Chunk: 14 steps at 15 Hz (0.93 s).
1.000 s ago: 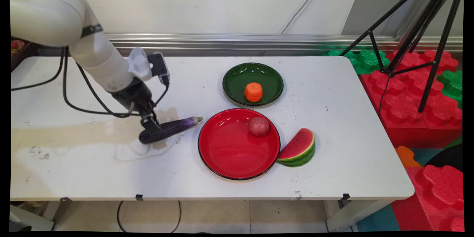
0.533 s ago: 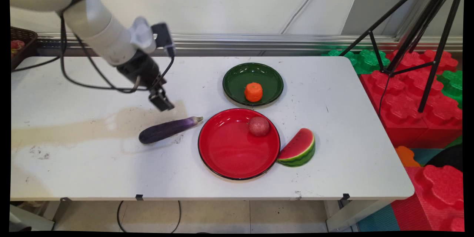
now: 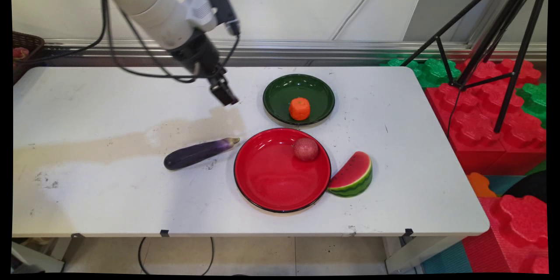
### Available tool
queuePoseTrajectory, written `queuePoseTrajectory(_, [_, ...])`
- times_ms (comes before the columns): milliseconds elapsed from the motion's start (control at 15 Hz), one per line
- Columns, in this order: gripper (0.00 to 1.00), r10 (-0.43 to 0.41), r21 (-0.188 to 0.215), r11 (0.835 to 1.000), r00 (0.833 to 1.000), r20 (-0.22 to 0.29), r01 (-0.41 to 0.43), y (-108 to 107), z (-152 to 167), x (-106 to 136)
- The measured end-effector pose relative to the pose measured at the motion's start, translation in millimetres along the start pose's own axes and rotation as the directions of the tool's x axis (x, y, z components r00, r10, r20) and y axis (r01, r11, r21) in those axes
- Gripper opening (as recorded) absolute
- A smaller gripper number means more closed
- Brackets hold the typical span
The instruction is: Pick up the mandarin from the green plate
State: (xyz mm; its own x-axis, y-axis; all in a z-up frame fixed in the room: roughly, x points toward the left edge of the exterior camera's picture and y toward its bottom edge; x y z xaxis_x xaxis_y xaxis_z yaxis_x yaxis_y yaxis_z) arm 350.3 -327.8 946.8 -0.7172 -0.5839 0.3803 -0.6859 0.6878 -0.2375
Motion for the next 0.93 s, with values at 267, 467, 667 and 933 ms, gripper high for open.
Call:
queuePoseTrajectory(267, [1.0,-0.011,0.019,1.0,1.0,-0.028,0.012,0.2,19.3,39.8])
queuePoseTrajectory(467, [1.0,-0.009,0.026,1.0,0.999,-0.035,0.01,-0.5,39.2,62.5])
queuePoseTrajectory(667, [1.0,0.006,0.028,1.0,0.999,-0.033,-0.005,-2.8,67.7,85.2])
queuePoseTrajectory(933, [1.0,0.031,0.01,0.999,0.999,-0.018,-0.031,-5.0,109.5,108.0])
